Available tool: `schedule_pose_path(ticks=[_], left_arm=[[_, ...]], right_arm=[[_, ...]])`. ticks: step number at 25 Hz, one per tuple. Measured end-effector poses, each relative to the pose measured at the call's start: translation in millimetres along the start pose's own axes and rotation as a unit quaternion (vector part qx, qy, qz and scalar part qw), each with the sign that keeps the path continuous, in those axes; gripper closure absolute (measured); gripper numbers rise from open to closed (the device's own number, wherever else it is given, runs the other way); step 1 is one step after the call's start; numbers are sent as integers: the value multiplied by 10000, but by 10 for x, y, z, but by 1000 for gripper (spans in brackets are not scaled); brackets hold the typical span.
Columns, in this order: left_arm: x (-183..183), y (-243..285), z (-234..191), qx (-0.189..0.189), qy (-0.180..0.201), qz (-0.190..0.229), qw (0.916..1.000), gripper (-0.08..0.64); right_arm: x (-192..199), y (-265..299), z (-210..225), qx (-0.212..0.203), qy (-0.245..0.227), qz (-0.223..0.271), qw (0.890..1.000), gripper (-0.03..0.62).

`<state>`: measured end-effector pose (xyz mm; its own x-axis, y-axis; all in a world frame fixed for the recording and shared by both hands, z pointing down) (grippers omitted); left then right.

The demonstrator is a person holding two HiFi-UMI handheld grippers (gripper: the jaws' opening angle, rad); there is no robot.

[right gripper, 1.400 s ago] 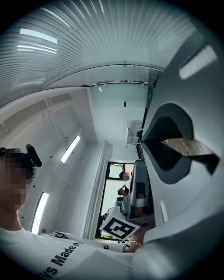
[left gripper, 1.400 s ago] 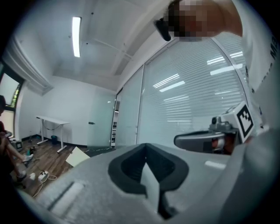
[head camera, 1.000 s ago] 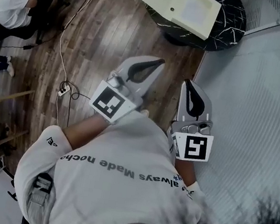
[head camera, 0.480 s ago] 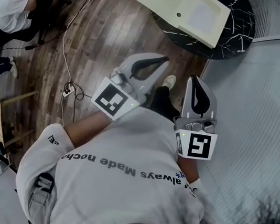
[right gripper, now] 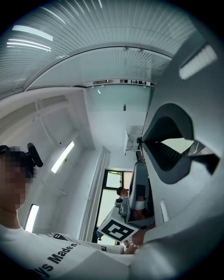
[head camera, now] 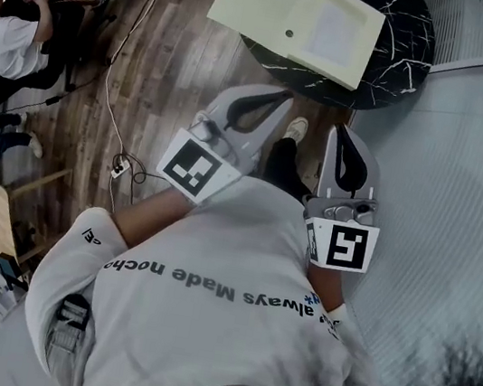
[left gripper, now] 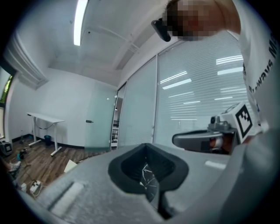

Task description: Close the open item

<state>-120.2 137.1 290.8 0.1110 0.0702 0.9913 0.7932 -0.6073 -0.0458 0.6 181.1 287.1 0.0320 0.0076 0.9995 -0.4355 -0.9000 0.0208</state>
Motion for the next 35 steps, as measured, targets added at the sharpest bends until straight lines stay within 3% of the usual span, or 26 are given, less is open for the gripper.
schedule_pose_path(ticks=[8,15,26,35], left_arm=[[129,1322,-130,237,17,-163,9996,557],[202,2026,-280,0,138,-238,9996,557],[305,2154,-761,-398,131,-478,9980,557],[414,1846,-1571,-652,309,-1127,9910,553]], right_arm=[[131,331,1238,269,104,-14,9996,591],[172,599,2059,193,68,40,9998,591],[221,1092,2144,-185,149,-17,9997,591],[104,1548,1906,-193,131,-100,9997,591]])
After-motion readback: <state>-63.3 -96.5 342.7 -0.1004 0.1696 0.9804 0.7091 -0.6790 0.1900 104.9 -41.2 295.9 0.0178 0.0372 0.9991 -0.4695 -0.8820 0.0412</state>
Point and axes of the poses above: the fingertips, and each gripper's own axes: y forward along the fingers, z to its right, x out of its underside, the point moved 5 cm from there along -y, backward along the fingers, and after that the axes turned 7 degrees about z, right-handed, at the moved point
